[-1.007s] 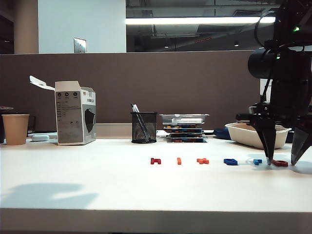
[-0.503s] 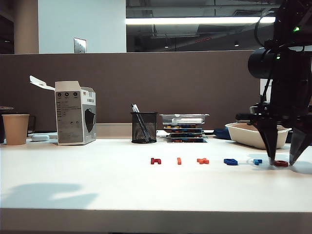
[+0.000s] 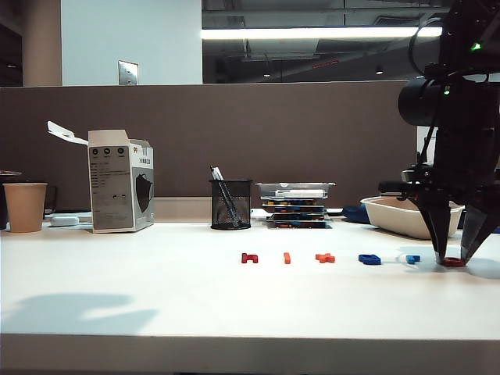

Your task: Select the appropriate letters from the row of letter magnets placed on the table to arrange into the word "big".

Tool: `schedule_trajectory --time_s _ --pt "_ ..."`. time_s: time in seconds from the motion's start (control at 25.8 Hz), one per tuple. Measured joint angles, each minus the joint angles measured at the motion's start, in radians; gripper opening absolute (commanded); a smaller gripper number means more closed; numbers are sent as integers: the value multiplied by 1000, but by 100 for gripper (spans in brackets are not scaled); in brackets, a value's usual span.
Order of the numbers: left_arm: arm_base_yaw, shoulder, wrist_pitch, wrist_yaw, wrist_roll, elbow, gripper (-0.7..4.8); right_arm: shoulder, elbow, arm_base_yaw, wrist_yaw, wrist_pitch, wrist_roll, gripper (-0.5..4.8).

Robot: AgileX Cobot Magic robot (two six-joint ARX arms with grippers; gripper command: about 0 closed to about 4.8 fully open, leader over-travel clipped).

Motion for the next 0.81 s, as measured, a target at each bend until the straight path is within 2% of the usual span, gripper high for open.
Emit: schedule_trajectory --time_s 0.08,0.81 --pt "0 0 0 0 0 0 -5 0 0 0 0 0 0 89" --pt "0 0 0 0 0 0 -5 -1 5 0 -2 -46 1 89"
